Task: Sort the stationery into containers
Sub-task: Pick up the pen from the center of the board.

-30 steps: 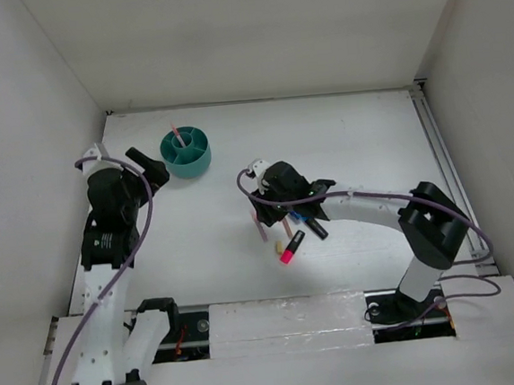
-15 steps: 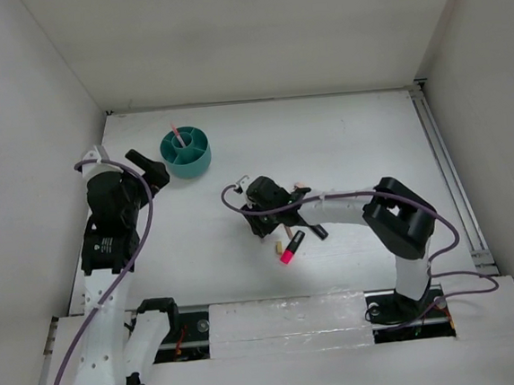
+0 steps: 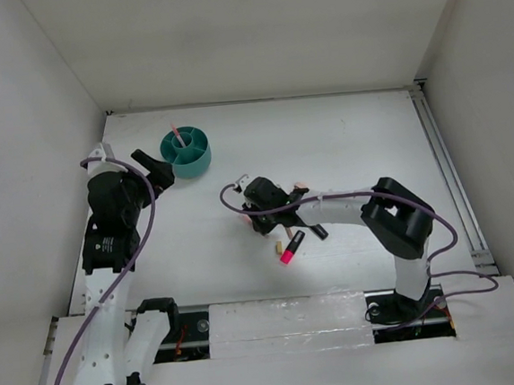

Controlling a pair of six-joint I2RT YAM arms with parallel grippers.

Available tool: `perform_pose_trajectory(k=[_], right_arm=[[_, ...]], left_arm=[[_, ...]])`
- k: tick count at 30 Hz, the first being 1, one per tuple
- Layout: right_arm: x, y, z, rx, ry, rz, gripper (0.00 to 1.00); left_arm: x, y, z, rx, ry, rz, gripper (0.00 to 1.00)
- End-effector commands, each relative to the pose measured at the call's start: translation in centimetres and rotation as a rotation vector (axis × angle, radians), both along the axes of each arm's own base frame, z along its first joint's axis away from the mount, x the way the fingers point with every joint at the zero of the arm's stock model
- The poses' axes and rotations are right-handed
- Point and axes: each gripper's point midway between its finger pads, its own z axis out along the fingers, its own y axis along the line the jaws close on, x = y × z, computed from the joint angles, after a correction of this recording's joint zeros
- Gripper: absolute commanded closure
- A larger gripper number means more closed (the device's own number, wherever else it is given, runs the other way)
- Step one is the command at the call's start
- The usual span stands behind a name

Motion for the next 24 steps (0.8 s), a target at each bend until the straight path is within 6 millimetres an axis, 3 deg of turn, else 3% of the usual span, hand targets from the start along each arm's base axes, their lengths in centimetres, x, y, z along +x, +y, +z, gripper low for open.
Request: perform_pose_trajectory(k=[1,2,4,5,6,7,8,11,12,19,24], right_arm=[[0.5,1.2,3.7,0.086,-0.072,-0.002,1.0],[0.9,1.8,6.3,0.146,-0.115,-0.002,1.0],[1.4,1.6,8.2,0.2,-0.145,-0.007,1.0],[1.5,2.3,10.4,0.264,-0.178,0.005,1.0],[2.0,2.2,11.3,0.293,-0.184,-0.006,1.0],[2.5,2.1,11.5,0.3,-0.191,-0.015,1.0],[2.9,2.3,13.0,0.328,-0.213,-0.032,1.0],[3.7,2.9,14.8,0.369,-0.236,-0.065,1.0],[4.1,3.5,16.9,0.432,-0.265,-0.073,1.0],[2.4,7.7,24.4,0.748,-0.293,0.09,1.0],[1.1,8.8,27.2,0.862,-0.295,0.178,1.0]], left_arm=[[0.7,-2.0,0.1,-0.009,-0.033,-0.125,0.0],[0.6,-3.5,0.1,-0.028,-0.036,-0.212,0.0],[1.0,-5.4,-0.6,-0.063,-0.029,-0.319,0.0],[0.9,-6.4,-0.4,-0.082,-0.035,-0.38,0.0],[0.4,-8.5,-1.0,-0.124,-0.013,-0.501,0.0],[0.3,-9.2,-0.9,-0.139,-0.019,-0.55,0.0],[0.3,-9.7,-1.0,-0.149,-0.025,-0.586,0.0],[0.1,-10.6,-1.3,-0.179,-0.015,-0.641,0.0],[0.1,-10.7,-1.1,-0.188,-0.022,-0.649,0.0],[-0.2,-12.0,-2.2,-0.239,0.011,-0.742,0.0],[0.1,-11.7,-3.3,-0.246,0.054,-0.716,0.0]])
